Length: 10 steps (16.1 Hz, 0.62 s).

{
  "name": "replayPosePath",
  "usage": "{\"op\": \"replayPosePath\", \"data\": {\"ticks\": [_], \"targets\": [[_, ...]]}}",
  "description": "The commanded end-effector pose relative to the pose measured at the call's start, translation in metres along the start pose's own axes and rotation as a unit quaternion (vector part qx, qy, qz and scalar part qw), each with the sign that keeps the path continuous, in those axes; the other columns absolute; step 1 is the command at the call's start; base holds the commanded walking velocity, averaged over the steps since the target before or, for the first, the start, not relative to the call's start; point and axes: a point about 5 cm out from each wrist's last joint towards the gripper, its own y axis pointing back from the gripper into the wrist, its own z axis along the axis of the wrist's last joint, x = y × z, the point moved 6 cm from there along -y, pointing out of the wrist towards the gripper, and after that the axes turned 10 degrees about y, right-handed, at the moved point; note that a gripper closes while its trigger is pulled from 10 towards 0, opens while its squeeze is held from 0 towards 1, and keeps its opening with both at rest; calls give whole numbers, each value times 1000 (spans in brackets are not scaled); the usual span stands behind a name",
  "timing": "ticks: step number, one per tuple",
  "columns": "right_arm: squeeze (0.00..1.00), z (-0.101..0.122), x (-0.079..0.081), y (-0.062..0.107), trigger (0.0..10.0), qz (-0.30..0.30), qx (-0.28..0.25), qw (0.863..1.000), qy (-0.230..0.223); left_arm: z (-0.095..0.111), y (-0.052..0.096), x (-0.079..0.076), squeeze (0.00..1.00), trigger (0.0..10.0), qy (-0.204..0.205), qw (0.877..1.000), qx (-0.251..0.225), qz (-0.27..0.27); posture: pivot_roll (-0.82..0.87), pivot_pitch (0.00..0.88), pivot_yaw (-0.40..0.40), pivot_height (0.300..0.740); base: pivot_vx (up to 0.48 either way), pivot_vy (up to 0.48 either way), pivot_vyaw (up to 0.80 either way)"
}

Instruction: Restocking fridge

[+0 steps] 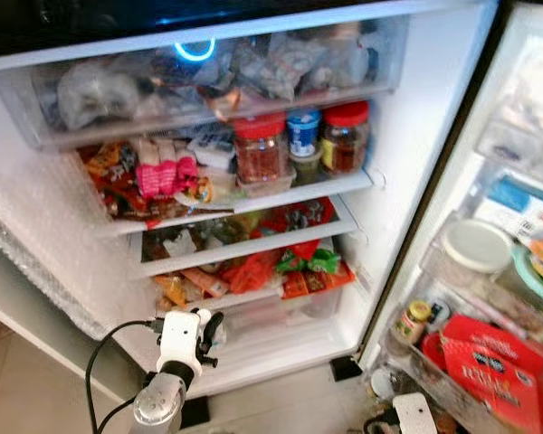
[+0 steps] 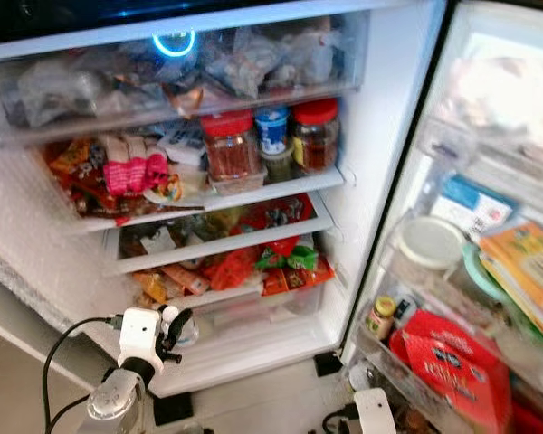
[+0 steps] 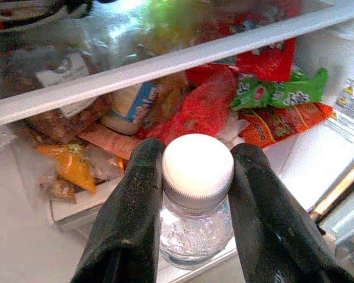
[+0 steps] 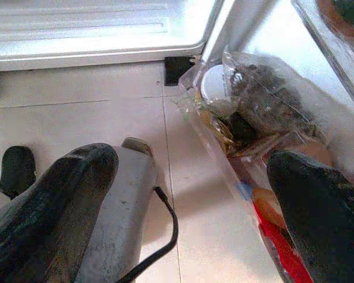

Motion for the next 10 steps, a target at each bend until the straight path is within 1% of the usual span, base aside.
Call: {"op": "replayPosePath", "data": {"ticks": [1,3,4,8,10], "targets": [[0,-47,23,12,10000,32,77,996,4,1,0,-1,0,10000,-20,1000,1,-7,-97,72,65,651,0,0,0],[0,-48,23,12,10000,34,77,996,4,2,0,-1,0,10000,-24,1000,0,-10,-97,72,65,651,0,0,0],[0,-48,24,12,10000,34,78,996,5,3,0,-3,0,10000,-35,999,-1,-14,-95,70,65,651,0,0,0],[0,-47,23,12,10000,34,76,996,5,7,-3,0,0,10000,-36,999,-6,-8,-93,85,61,651,0,0,0],[0,-49,24,12,10000,34,83,996,8,4,-2,-1,0,10000,-40,999,0,-8,-93,89,58,651,0,0,0]]}}
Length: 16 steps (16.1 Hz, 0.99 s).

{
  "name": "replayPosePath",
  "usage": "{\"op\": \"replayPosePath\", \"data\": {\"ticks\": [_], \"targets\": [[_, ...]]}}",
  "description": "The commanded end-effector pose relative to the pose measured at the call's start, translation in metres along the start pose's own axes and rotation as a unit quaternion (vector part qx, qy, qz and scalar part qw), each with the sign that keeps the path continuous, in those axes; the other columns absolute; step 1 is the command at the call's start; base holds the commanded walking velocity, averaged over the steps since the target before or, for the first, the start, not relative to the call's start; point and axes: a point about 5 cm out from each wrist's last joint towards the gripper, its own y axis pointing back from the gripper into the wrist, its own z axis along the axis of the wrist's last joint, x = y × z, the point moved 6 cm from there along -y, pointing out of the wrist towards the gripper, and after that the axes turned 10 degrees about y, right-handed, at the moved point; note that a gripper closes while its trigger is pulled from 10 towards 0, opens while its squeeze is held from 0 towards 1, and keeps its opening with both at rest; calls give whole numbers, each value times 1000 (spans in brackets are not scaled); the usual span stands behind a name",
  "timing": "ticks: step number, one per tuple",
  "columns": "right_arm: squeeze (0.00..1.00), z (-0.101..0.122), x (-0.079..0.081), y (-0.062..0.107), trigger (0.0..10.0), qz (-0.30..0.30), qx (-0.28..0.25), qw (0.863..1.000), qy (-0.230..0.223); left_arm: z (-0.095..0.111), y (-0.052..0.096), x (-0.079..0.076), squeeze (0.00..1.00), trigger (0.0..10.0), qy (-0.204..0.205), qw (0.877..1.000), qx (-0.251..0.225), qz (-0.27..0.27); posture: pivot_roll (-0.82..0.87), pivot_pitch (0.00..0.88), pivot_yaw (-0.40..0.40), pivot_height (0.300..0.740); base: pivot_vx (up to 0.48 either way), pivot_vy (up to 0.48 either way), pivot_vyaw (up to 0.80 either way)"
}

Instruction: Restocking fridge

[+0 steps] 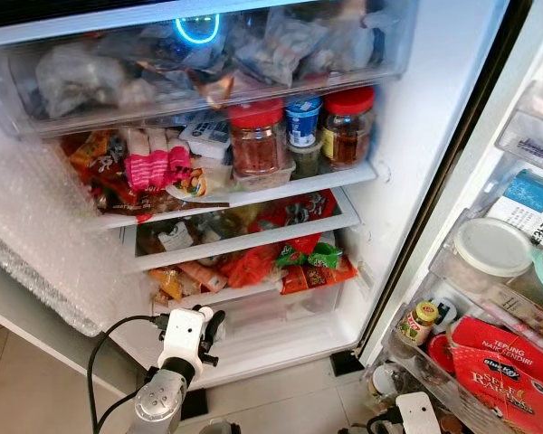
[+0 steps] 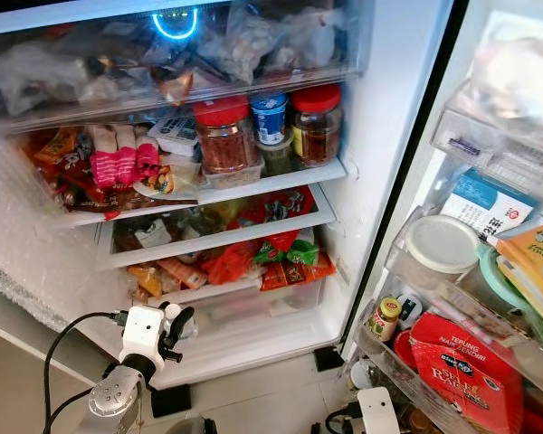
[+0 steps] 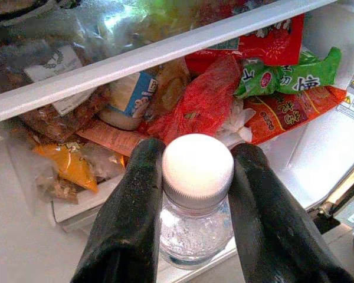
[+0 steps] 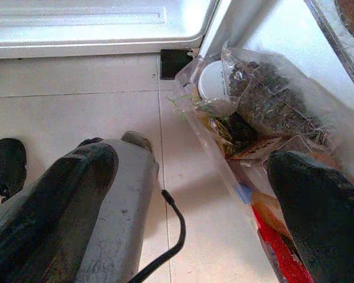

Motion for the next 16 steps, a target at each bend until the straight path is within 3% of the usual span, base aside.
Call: {"op": "replayPosePath", "data": {"ticks": [1,13,16], "targets": [[0,-48,26,12,10000,38,82,996,6,-1,1,1,0,10000,-10,1000,4,1,-95,93,55,642,0,0,0],[0,-44,26,12,10000,46,68,997,14,3,-5,3,0,10000,-49,999,12,11,-98,102,37,637,0,0,0],[0,-45,27,12,10000,46,68,997,11,5,-6,0,0,10000,-56,998,8,8,-95,101,35,637,0,0,731]]}}
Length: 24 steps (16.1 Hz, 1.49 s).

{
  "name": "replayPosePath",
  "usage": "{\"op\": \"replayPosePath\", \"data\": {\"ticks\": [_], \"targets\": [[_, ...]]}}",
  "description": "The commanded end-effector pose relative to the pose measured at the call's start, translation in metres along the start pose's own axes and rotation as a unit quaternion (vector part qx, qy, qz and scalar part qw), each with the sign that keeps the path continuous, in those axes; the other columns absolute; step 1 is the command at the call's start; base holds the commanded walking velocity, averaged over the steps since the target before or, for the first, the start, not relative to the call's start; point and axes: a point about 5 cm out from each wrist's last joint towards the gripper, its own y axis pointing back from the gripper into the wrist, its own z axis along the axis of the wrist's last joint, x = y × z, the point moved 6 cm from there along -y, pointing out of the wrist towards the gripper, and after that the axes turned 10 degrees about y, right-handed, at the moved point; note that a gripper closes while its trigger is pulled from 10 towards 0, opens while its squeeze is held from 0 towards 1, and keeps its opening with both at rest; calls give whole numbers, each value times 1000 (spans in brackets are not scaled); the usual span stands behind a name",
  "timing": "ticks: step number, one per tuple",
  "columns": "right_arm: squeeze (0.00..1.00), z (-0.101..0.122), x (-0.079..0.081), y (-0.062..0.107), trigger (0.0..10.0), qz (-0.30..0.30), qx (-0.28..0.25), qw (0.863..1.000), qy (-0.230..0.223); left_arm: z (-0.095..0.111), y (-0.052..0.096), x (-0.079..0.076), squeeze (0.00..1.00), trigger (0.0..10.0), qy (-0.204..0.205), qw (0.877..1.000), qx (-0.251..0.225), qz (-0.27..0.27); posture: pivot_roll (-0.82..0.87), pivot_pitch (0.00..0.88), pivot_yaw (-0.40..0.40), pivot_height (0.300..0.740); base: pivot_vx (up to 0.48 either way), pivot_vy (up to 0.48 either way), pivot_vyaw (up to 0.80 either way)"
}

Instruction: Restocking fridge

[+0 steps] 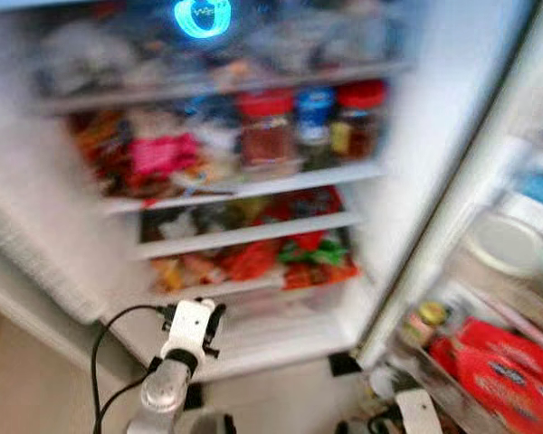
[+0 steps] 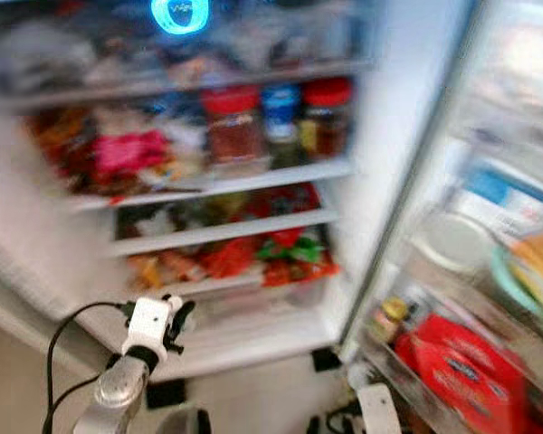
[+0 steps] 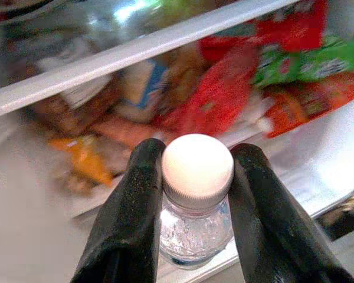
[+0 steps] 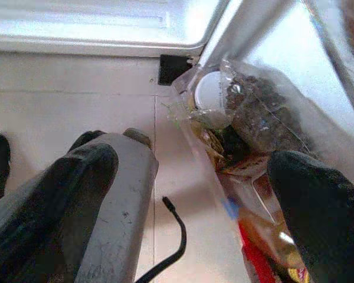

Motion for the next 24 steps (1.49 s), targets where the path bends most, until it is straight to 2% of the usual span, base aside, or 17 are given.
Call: {"op": "replayPosePath", "data": {"ticks": [1,7,11,19,21,22,23,24], "targets": [[0,-47,28,12,10000,38,77,996,-3,-3,2,0,0,10000,-14,1000,7,-2,-95,101,35,637,0,0,0],[0,-47,28,12,10000,37,78,996,-2,0,1,-5,0,10000,-35,999,0,-12,-96,97,38,637,256,0,0],[0,-49,27,12,10000,36,84,996,12,1,0,-6,0,10000,-36,999,-3,-12,-97,93,37,637,303,0,145],[0,-52,26,13,10000,31,91,995,0,7,1,-7,0,10000,-37,999,-18,-15,-98,98,40,637,338,0,0],[0,-52,27,13,10000,32,90,995,-4,24,2,-7,0,10000,-59,997,-51,-19,-99,99,42,637,321,0,0],[0,-52,27,13,10000,32,90,995,-4,32,3,-8,0,10000,-92,993,-65,-24,-92,100,44,637,0,0,0],[0,-52,27,13,10000,33,90,995,-4,34,3,-8,0,10000,-103,992,-68,-27,-94,99,45,637,0,0,0],[0,-52,28,13,10000,34,90,995,-4,41,3,-8,0,10000,-140,986,-79,-34,-96,101,47,637,0,0,0]]}}
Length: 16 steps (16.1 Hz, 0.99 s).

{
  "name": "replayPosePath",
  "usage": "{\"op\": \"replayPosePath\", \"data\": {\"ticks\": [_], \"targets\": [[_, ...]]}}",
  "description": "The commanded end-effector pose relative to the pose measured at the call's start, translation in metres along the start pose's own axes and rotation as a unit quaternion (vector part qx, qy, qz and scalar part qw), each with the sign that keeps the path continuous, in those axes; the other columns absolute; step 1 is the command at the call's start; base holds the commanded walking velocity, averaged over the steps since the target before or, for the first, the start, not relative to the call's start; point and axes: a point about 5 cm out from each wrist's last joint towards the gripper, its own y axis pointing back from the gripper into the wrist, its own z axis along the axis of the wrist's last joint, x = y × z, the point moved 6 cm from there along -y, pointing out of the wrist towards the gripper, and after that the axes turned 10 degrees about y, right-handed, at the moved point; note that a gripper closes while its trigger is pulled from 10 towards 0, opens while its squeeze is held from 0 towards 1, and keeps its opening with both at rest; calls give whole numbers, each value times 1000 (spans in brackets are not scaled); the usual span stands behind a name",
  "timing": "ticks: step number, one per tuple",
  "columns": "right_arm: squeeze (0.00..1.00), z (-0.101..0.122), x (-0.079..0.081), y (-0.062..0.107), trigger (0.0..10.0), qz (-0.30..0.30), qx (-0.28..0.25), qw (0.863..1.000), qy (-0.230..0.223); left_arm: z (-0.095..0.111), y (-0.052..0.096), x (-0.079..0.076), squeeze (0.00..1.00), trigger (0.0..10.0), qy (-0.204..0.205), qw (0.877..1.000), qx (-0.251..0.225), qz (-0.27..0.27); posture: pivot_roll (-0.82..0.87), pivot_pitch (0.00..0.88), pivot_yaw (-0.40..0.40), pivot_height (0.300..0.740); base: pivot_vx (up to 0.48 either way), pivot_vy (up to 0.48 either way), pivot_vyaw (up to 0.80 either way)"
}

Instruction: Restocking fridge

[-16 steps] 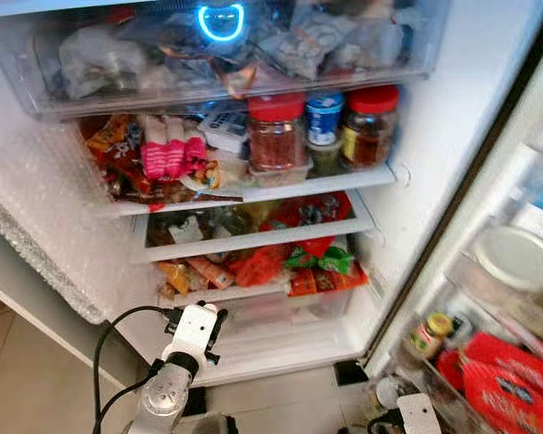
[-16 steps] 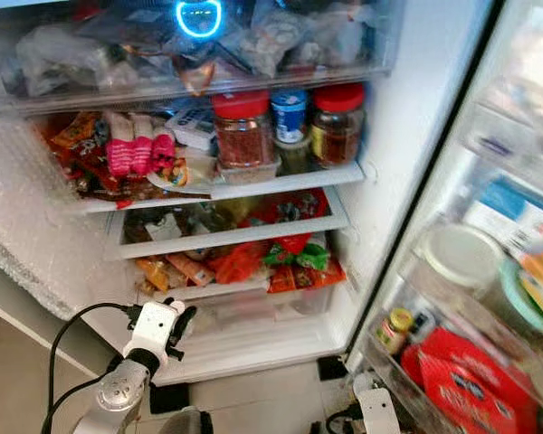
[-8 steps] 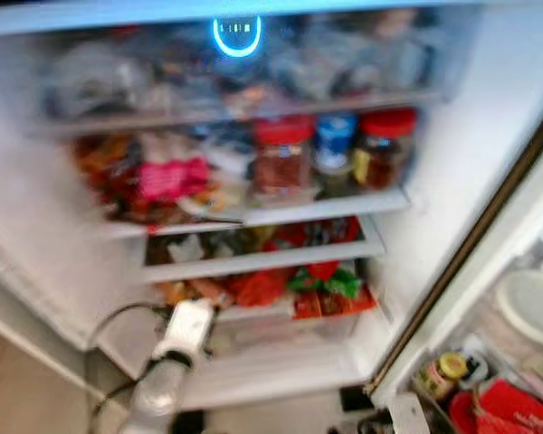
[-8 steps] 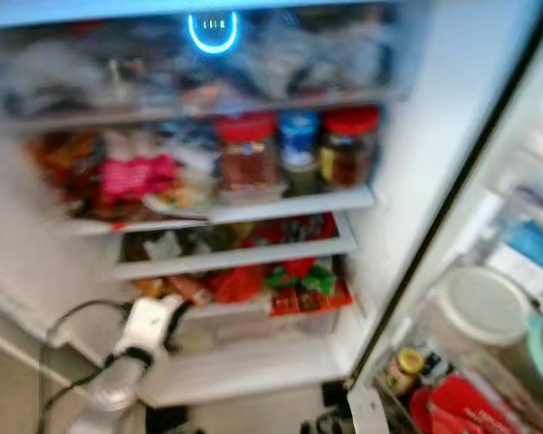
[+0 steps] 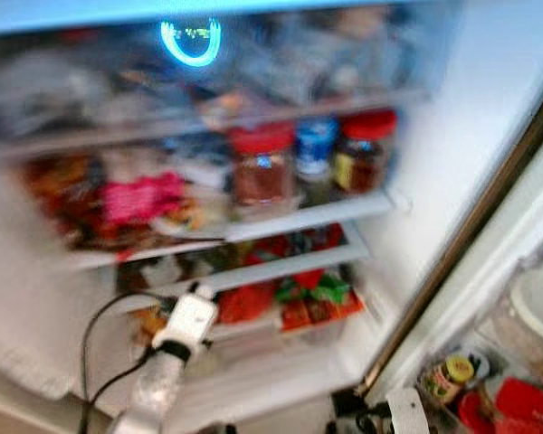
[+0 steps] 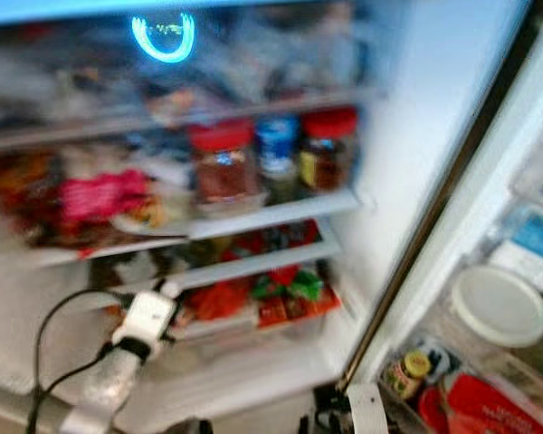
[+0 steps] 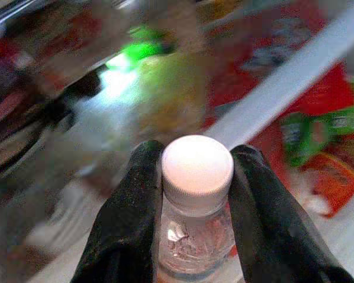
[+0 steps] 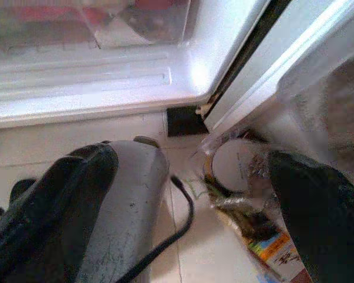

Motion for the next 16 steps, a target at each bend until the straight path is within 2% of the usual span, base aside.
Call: {"op": "replayPosePath", "data": {"ticks": [1,2,3,4,5,7,8,13,16], "targets": [[0,-65,12,19,10000,22,109,994,14,11,-1,8,0,10000,-41,999,-14,-4,-95,100,48,637,0,0,0],[0,-65,12,19,10000,22,109,994,14,15,-2,8,0,10000,-59,998,-18,-12,-92,101,49,637,0,0,0],[0,-65,13,19,10000,24,110,994,14,24,-6,7,0,10000,-120,992,-29,-32,-85,102,49,637,0,0,0],[0,-65,14,18,10000,26,110,993,15,32,-9,4,0,10000,-202,977,-40,-64,-86,103,51,637,0,0,0],[0,-65,15,18,10000,27,110,994,14,38,-11,4,0,10000,-255,962,-46,-81,-88,103,52,637,0,0,0],[0,-65,15,18,10000,26,109,994,11,43,-12,2,0,10000,-299,947,-49,-108,-86,102,55,637,0,0,0],[0,-65,15,18,10000,26,108,994,10,45,-12,1,0,10000,-334,933,-54,-124,-86,103,55,637,0,0,0],[0,-65,15,19,10000,26,108,994,7,51,-13,0,0,10000,-355,924,-61,-129,-81,105,55,637,0,0,0],[0,-65,16,19,10000,28,108,994,6,58,-12,-4,0,10000,-339,928,-57,-143,-88,107,56,637,0,0,0]]}}
